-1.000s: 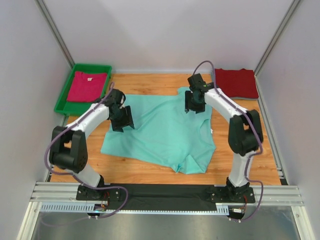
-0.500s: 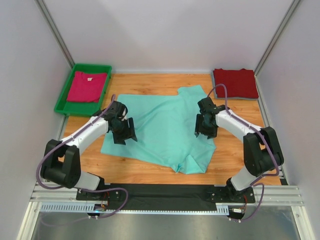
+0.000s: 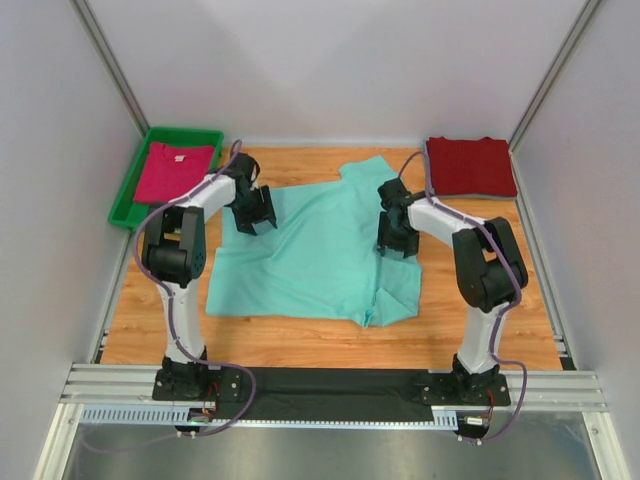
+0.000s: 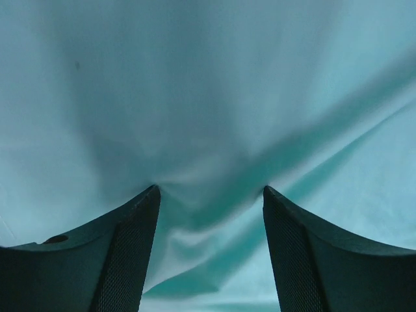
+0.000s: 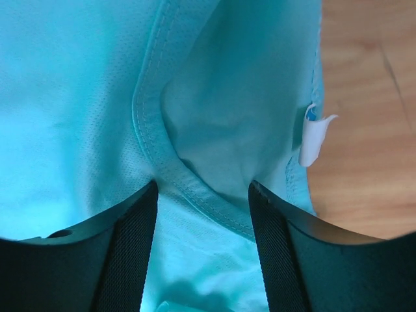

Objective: Fold and stack the t-shirts
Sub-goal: Flatten the tshirt out

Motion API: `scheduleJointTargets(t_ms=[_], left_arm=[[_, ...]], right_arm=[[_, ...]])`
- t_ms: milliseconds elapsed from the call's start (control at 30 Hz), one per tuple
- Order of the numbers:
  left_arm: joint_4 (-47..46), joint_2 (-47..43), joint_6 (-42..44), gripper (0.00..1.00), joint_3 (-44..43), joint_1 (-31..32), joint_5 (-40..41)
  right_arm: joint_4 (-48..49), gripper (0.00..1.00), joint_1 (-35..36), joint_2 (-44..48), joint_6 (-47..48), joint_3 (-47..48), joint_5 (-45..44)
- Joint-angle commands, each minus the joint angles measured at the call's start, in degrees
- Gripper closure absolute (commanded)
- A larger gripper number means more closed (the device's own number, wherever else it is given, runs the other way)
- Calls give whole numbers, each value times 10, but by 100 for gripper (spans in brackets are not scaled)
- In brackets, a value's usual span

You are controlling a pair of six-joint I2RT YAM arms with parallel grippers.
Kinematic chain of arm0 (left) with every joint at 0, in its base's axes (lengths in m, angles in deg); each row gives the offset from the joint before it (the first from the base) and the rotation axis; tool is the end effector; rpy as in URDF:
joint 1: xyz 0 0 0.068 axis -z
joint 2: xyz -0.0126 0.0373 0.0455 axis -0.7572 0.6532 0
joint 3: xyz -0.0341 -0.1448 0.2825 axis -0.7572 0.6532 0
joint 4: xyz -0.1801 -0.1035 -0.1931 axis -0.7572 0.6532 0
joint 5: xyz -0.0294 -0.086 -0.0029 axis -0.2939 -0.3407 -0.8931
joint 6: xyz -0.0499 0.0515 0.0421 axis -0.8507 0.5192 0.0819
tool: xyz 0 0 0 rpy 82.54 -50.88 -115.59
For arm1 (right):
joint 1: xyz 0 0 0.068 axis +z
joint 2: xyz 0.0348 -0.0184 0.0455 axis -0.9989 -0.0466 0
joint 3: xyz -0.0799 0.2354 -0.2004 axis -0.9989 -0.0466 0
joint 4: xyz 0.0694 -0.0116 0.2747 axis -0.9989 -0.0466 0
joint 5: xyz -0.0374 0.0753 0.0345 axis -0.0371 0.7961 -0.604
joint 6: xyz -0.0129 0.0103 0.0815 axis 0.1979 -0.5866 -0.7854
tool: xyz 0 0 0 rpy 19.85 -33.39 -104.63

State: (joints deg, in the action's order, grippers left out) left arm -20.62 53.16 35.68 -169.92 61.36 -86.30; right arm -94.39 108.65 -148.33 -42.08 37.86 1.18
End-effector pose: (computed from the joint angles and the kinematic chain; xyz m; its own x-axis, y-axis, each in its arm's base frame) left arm 0.4667 -0.1092 0.1637 -0.9190 -0.3033 -0.2520 -0.2341 0.9339 -0.2701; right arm 0.3778 0.1357 0.1571 -0.9596 0.1153 -0.2566 0.1276 0.9913 -0.0317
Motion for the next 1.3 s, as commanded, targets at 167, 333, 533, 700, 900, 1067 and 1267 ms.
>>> scheduleJointTargets(t_ms=[167, 333, 533, 700, 900, 1067, 1267], left_arm=[[80, 162, 38, 29, -255, -50, -36], [116, 132, 62, 25, -288, -46, -53], [99, -66, 40, 26, -99, -9, -69], [71, -239, 6, 28, 65, 93, -77], [21, -399, -89, 28, 251, 206, -77], [56, -467, -103, 28, 293, 235, -41], [66, -550, -121, 27, 326, 236, -17]], right_arm=[[-67, 40, 1, -160, 62, 230, -75], [-137, 39, 1, -110, 79, 290, -81], [-160, 37, 13, 26, 80, 166, 12], [-112, 39, 55, 52, 63, 93, 123], [-66, 50, 82, 10, 54, 82, 180], [-69, 55, 95, 4, 60, 53, 182], [-68, 57, 160, 235, -54, -169, 193]])
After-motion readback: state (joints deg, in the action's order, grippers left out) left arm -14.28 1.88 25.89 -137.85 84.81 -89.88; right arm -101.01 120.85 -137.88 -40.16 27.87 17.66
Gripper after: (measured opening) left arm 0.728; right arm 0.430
